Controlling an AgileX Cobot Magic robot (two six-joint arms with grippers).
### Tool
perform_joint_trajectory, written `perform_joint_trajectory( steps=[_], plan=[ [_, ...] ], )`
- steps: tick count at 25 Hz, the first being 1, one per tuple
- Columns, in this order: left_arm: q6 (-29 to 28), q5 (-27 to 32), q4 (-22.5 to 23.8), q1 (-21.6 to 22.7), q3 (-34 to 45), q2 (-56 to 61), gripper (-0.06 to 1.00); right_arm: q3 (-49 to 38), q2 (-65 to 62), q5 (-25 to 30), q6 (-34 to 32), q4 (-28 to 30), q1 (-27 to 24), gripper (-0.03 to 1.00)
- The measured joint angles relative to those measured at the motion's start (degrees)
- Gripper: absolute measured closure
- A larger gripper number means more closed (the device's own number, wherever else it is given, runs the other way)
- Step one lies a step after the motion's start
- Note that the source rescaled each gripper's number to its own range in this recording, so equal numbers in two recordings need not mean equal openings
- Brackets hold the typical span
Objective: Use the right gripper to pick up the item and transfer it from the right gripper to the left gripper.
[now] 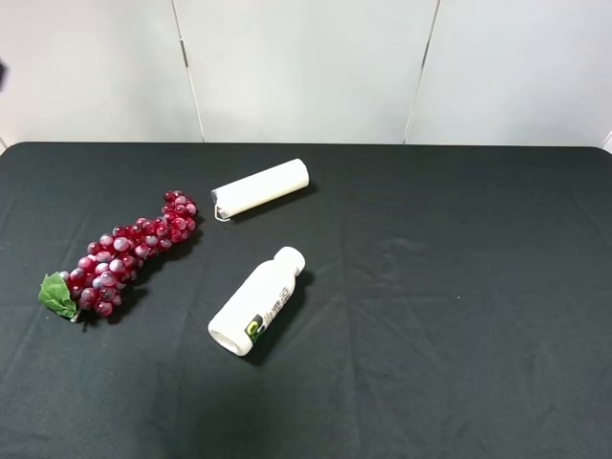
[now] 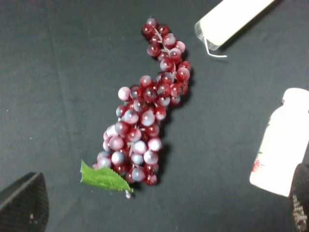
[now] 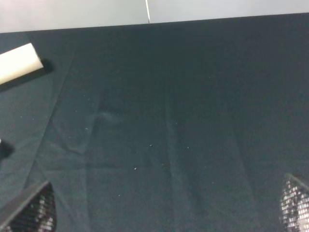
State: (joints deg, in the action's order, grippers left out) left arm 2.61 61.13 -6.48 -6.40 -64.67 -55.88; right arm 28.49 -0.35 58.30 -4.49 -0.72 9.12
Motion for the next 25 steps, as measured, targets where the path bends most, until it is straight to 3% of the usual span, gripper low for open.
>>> perform_joint_trajectory(
  steps=[13,25],
  plan=[
    [2.12,5.42,0.0,0.0,15.38,28.78,-0.06,0.0,0.0,0.07,0.0,-0.01,0.0,-0.03],
    [2.61,0.33,2.65,3.85,30.36,45.67,-0.06,0.0,0.0,0.07,0.0,-0.01,0.0,-0.03]
  ],
)
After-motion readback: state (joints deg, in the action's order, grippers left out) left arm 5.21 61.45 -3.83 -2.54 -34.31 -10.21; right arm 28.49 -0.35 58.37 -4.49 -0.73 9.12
